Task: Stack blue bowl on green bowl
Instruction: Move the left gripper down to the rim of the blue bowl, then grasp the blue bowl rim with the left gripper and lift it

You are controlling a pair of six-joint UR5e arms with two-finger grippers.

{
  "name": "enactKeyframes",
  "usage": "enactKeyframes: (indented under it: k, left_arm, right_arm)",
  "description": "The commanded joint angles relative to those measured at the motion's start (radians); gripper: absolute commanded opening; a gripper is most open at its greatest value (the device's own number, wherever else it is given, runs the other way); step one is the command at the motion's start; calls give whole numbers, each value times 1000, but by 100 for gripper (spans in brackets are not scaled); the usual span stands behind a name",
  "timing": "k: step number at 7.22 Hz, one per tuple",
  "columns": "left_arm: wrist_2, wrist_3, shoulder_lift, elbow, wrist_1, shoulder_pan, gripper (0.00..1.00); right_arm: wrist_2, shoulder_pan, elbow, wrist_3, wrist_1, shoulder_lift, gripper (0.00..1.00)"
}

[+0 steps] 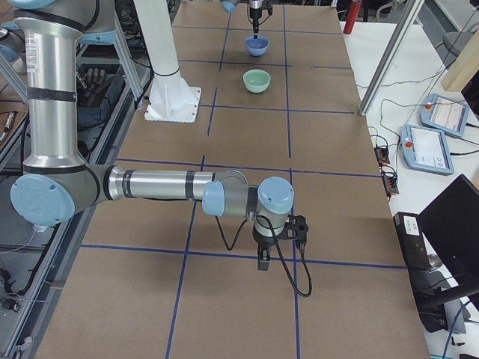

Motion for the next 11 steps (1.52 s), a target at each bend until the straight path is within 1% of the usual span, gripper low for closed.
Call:
enactKeyframes:
  k: [1,2,3,4,6,7,8,9,11]
  left_arm:
    - [1,-78,4,-178,145,-8,0]
    - [2,-160,-37,-258,271,-2,0]
    - [4,-274,-130,-279,321,6,0]
    - [8,-416,-219,-274,336,72,0]
    - [30,-614,-406,-265,475,214,0]
    - [89,-667,-472,-256,520,276,0]
    - [123,-721,-520,-194,522,316,0]
    - [125,-730,-543,-161,522,321,0]
    - [157,-740,-544,-127,517,322,0]
  right_arm:
    - [0,1,0,0,0,0,100]
    - [0,0,0,0,0,0,100]
    - [0,0,0,1,0,0,100]
    - [0,0,0,0,0,1,100]
    - [0,1,0,1,0,0,100]
    - [0,0,0,1,0,1,100]
    - [0,0,0,1,0,1,100]
    - [0,0,0,1,0,0,100]
    - [0,0,0,1,0,1,100]
